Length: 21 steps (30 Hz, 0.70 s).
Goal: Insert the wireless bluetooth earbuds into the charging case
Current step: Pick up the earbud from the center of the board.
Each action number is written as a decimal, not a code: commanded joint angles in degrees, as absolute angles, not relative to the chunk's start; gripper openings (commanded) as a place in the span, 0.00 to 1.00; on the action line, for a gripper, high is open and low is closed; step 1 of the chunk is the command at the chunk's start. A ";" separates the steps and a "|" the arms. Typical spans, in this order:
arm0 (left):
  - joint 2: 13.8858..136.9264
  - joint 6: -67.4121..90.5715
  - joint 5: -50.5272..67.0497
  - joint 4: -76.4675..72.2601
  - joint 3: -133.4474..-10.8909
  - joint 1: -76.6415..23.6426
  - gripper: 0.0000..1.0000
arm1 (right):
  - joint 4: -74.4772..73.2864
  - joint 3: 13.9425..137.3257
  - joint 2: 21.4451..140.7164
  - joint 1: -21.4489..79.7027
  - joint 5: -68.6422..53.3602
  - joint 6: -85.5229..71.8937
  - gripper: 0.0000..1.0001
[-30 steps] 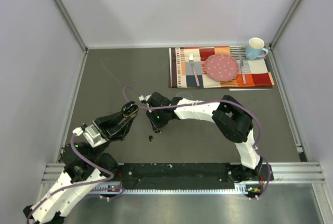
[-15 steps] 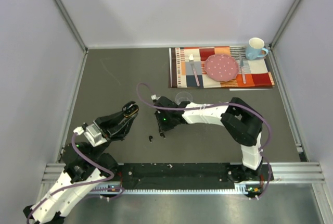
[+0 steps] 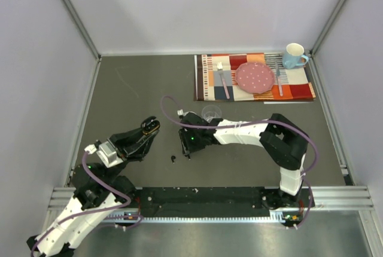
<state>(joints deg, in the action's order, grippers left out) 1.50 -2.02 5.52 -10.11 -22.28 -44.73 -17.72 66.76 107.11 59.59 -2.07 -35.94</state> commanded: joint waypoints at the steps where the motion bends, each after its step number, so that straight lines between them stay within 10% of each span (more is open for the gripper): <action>1: 0.79 -1.41 5.62 -11.16 -22.32 -44.83 0.00 | -20.13 66.09 106.70 60.12 -1.23 -32.70 0.42; 21: 0.88 -1.41 5.45 -10.46 -22.50 -44.91 0.00 | -24.70 71.01 110.13 62.84 1.49 -29.53 0.35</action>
